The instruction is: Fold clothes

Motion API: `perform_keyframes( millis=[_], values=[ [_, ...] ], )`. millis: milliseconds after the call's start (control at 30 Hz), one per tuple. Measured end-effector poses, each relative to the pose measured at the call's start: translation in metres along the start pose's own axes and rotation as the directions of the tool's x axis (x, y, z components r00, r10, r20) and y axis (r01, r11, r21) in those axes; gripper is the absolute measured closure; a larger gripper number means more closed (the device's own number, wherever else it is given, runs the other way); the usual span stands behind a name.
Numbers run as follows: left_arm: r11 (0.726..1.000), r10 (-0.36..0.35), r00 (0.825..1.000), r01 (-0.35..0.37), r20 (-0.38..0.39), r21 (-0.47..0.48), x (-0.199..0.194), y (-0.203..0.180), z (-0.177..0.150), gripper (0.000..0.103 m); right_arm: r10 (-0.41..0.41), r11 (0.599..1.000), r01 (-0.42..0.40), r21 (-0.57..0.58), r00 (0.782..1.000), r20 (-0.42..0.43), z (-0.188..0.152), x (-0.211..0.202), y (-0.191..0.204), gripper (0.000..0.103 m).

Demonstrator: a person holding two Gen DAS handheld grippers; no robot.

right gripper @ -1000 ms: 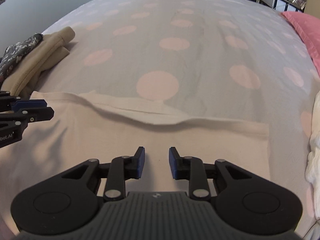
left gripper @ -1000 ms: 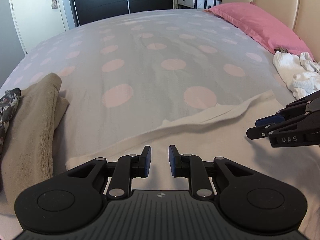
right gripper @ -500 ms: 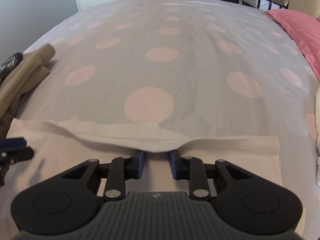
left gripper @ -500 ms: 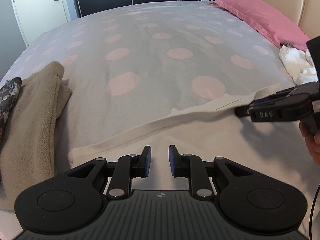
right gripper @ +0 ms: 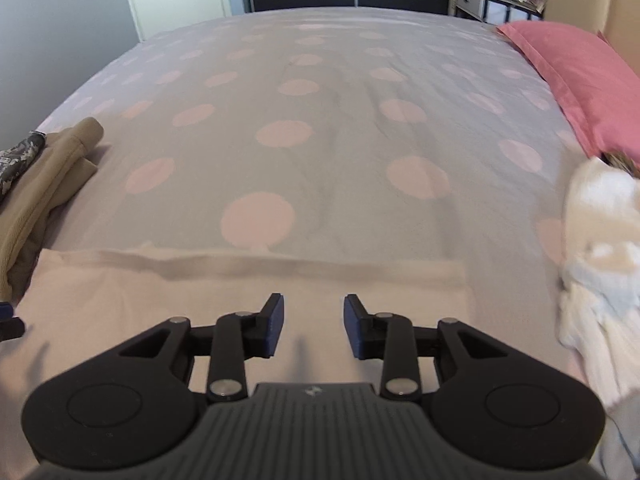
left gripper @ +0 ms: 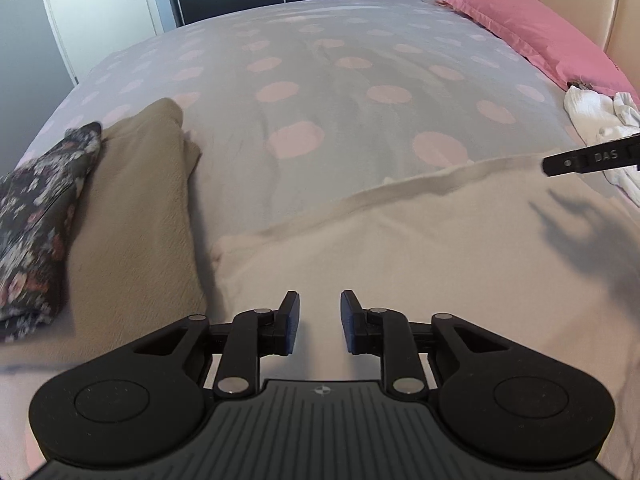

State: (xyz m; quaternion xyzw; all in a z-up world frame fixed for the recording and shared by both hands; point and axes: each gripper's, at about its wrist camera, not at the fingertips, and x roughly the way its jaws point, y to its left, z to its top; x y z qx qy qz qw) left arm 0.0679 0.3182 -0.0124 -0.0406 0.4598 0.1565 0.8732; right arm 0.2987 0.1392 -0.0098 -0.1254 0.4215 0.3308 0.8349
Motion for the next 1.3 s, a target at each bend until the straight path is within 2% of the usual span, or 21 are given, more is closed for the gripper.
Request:
perform_keyframes(
  millis=[167,333,500,667,767,833,900,933,1033,1233,1300],
  values=[
    [1.0,-0.004,1.0,0.004,-0.013,0.025,-0.027,-0.001,-0.03,0.079,-0.008,1.0,0.009,0.019,0.997,-0.076,-0.034,-0.018,-0.019,0.067],
    [1.0,-0.013,0.998,0.013,-0.068,0.009,-0.029,-0.009,-0.062,0.08,-0.007,0.999,0.013,0.033,0.987,-0.159,-0.072,-0.034,-0.037,0.067],
    [0.999,0.039,0.993,-0.04,-0.108,-0.01,-0.021,-0.014,-0.082,0.08,-0.006,0.999,0.017,0.047,0.971,-0.24,-0.11,-0.049,-0.055,0.067],
    [0.996,0.085,0.987,-0.084,-0.14,0.015,-0.031,-0.014,-0.091,0.079,-0.013,0.998,0.029,0.055,0.963,-0.269,-0.126,-0.065,-0.077,0.068],
    [0.995,0.07,0.983,-0.08,-0.172,-0.052,-0.038,-0.003,-0.097,0.079,0.005,0.994,0.022,0.104,0.967,-0.257,-0.132,-0.077,-0.091,0.065],
    [0.991,0.051,0.986,-0.07,-0.158,-0.115,-0.046,0.004,-0.101,0.077,-0.006,0.991,0.039,0.126,0.968,-0.251,-0.135,-0.083,-0.098,0.062],
    [0.982,0.024,0.992,-0.046,-0.121,-0.183,-0.055,0.01,-0.106,0.064,0.021,0.985,0.02,0.171,0.972,-0.235,-0.136,-0.089,-0.107,0.056],
    [0.976,0.007,0.995,-0.028,-0.099,-0.217,-0.059,0.012,-0.108,0.053,0.04,0.979,0.008,0.205,0.973,-0.227,-0.136,-0.09,-0.111,0.055],
    [0.963,-0.018,0.996,-0.007,-0.09,-0.27,-0.059,0.014,-0.112,0.052,0.079,0.96,-0.015,0.279,0.972,-0.22,-0.139,-0.087,-0.117,0.055],
    [0.942,-0.057,0.988,0.005,-0.145,-0.335,-0.039,0.016,-0.122,0.052,0.102,0.943,-0.008,0.332,0.959,-0.266,-0.147,-0.057,-0.117,0.054],
    [0.939,-0.058,0.989,0.007,-0.138,-0.345,-0.034,0.016,-0.125,0.049,0.113,0.938,-0.02,0.345,0.961,-0.253,-0.15,-0.051,-0.118,0.05]
  ],
)
